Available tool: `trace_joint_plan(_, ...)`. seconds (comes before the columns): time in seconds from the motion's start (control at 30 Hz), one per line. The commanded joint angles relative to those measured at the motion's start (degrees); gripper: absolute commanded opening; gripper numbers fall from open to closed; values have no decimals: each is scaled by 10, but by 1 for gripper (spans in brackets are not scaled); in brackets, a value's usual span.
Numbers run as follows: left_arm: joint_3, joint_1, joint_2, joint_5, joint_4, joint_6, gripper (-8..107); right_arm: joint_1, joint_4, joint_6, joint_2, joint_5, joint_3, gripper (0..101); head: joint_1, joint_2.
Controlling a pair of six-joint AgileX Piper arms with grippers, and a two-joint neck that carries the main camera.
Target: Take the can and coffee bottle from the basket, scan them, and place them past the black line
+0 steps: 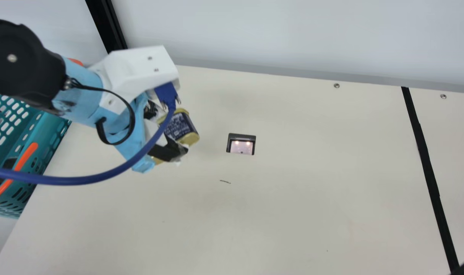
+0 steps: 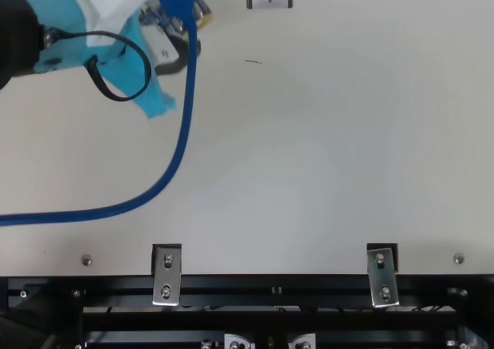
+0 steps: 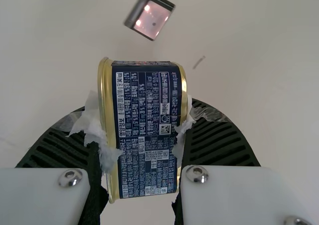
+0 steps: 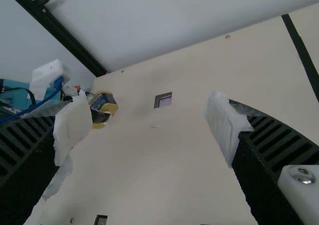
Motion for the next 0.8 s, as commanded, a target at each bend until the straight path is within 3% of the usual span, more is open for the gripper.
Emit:
trace_joint_plan(0.0, 1, -2, 14, 13, -38, 99, 10, 0, 0, 0, 0, 0, 0, 101, -2, -4)
trace_joint_plan(0.3, -2, -52, 85, 23, -96, 166, 10, 0, 0, 0, 0, 0, 0, 101, -2, -4)
trace_joint_plan(0.53, -23, -97, 137, 35, -73, 177, 10, 0, 0, 0, 0, 0, 0, 101, -2, -4)
trace_joint_plan(0.57, -26, -102, 144, 35, -68, 176, 15, 0, 0, 0, 0, 0, 0, 101, -2, -4)
trace_joint_plan(0.6, -28, -107, 149, 36, -63, 177, 41, 0, 0, 0, 0, 0, 0, 101, -2, -4)
trace_joint_plan(0.63, -31, -111, 154, 36, -59, 177, 50, 0, 0, 0, 0, 0, 0, 101, -2, -4)
trace_joint_plan(0.67, -33, -115, 158, 37, -56, 178, 90, 0, 0, 0, 0, 0, 0, 101, -2, -4)
trace_joint_plan(0.77, -38, -123, 165, 33, -50, 179, 90, 0, 0, 0, 0, 0, 0, 101, -2, -4)
